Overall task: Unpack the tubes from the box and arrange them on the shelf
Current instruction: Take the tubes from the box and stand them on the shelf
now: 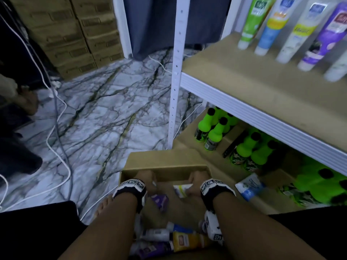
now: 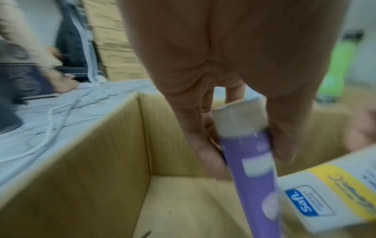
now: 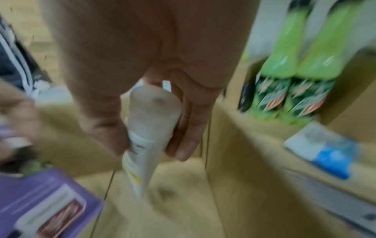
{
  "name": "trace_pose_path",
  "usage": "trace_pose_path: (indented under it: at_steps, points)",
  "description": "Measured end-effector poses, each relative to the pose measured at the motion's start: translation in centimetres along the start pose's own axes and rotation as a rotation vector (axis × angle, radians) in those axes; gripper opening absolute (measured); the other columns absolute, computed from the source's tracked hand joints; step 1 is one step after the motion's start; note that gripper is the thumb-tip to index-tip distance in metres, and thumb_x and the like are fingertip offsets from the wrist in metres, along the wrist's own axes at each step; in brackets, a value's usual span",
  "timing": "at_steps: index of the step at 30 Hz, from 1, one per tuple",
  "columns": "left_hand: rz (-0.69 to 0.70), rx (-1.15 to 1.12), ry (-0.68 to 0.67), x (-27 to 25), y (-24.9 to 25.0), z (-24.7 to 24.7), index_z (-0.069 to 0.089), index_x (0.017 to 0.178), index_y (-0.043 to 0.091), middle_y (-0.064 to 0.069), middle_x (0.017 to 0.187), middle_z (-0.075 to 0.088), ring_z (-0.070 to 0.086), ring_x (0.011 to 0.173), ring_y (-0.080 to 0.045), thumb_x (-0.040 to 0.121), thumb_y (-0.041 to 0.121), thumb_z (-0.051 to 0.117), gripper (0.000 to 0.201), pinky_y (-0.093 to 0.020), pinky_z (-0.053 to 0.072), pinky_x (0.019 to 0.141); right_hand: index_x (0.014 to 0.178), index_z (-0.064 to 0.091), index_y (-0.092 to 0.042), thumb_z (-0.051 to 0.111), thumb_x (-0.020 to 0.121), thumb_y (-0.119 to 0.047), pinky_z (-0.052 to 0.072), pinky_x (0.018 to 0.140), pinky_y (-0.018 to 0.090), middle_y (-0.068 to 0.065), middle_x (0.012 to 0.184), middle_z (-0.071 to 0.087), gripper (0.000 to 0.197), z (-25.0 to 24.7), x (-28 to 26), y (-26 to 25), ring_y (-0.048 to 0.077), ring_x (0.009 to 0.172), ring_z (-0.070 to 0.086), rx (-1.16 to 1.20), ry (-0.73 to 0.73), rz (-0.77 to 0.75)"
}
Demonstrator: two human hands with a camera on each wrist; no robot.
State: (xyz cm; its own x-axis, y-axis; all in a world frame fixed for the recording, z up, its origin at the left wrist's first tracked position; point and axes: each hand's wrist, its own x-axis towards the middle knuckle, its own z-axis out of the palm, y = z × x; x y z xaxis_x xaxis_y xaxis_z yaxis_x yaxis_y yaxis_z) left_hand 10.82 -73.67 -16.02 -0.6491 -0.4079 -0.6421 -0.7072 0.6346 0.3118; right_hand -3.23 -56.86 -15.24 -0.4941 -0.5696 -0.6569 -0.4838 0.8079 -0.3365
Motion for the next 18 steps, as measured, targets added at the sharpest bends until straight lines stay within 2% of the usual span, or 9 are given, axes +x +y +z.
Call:
trace_pose_path:
  at_steps: [2,4,6,8,11,13,15,16,18]
  points:
    - [-0.035,-0.013,0.048,-1.3,0.4,-1.4,0.071,0.081,0.009,-0.007,0.08,0.067,0.066,0.082,-0.024,0.072,0.043,0.075,0.035,-0.031,0.052,0.07,0.064,0.06,-0.014,0.072,0.059,-0.041,0.038,0.05,0.025,0.009,0.068,0.055,0.03,-1.2,-1.1,0.2,0.023,0.06,0.051,0.051,0.057,0.061]
    - [-0.071,-0.062,0.093,-2.8,0.7,-2.6,0.065,0.074,0.012,-0.004,0.075,0.06,0.058,0.073,-0.02,0.067,0.051,0.076,0.041,-0.029,0.046,0.061,0.058,0.06,-0.016,0.073,0.055,-0.041,0.041,0.05,0.026,0.008,0.067,0.058,0.029,-2.2,-2.2,0.4,0.023,0.059,0.053,0.15,0.116,0.113]
    - [-0.093,-0.175,0.127,-4.1,1.0,-3.5,0.062,0.07,0.016,-0.002,0.073,0.06,0.056,0.071,-0.017,0.064,0.05,0.078,0.039,-0.024,0.04,0.056,0.072,0.07,-0.013,0.076,0.058,-0.041,0.047,0.058,0.027,0.006,0.08,0.065,0.031,-3.2,-3.5,0.7,0.023,0.069,0.06,0.218,0.142,0.122]
    - [-0.081,-0.319,0.185,-5.1,1.4,-3.9,0.062,0.068,0.017,-0.001,0.075,0.063,0.059,0.072,-0.015,0.055,0.045,0.083,0.037,-0.023,0.044,0.058,0.095,0.073,-0.009,0.078,0.06,-0.04,0.05,0.065,0.028,0.006,0.094,0.068,0.047,-4.0,-4.5,1.1,0.023,0.078,0.063,0.302,0.168,0.131]
    - [-0.052,-0.591,0.239,-6.5,2.4,-4.2,0.065,0.072,0.012,-0.004,0.072,0.066,0.063,0.067,-0.019,0.039,0.027,0.084,0.04,-0.026,0.051,0.06,0.103,0.073,-0.012,0.082,0.06,-0.035,0.05,0.071,0.027,0.003,0.101,0.071,0.049,-5.2,-6.4,1.7,0.021,0.082,0.064,0.469,0.223,0.098]
    - [-0.01,-0.694,0.183,-7.4,3.5,-4.3,0.069,0.074,0.006,-0.007,0.066,0.067,0.064,0.061,-0.022,0.047,0.008,0.08,0.029,-0.028,0.055,0.058,0.084,0.076,-0.012,0.085,0.06,-0.03,0.051,0.065,0.029,0.003,0.083,0.073,0.031,-5.7,-8.2,1.7,0.018,0.07,0.066,0.579,0.253,0.075]
    - [0.064,-0.722,0.146,-7.7,4.3,-4.9,0.075,0.077,0.006,-0.013,0.072,0.072,0.068,0.067,-0.026,0.042,0.009,0.077,0.035,-0.042,0.06,0.069,0.059,0.065,-0.01,0.086,0.063,-0.016,0.048,0.05,0.027,0.003,0.056,0.065,0.022,-6.0,-10.1,1.7,0.013,0.046,0.06,0.699,0.273,0.042]
    - [0.101,-0.748,0.146,-7.9,4.8,-5.3,0.075,0.078,0.007,-0.015,0.075,0.072,0.069,0.07,-0.027,0.037,0.013,0.077,0.041,-0.048,0.06,0.073,0.056,0.058,-0.009,0.084,0.066,-0.008,0.045,0.044,0.024,0.004,0.052,0.061,0.028,-6.3,-11.0,1.6,0.012,0.039,0.056,0.751,0.277,0.023]
    - [0.161,-0.791,0.172,-9.0,6.4,-6.4,0.072,0.075,0.008,-0.013,0.073,0.071,0.067,0.07,-0.026,0.037,0.015,0.077,0.04,-0.041,0.059,0.071,0.065,0.054,-0.007,0.082,0.065,0.002,0.049,0.042,0.024,0.012,0.062,0.063,0.029,-7.1,-13.0,1.3,0.013,0.043,0.061,0.787,0.292,-0.026]
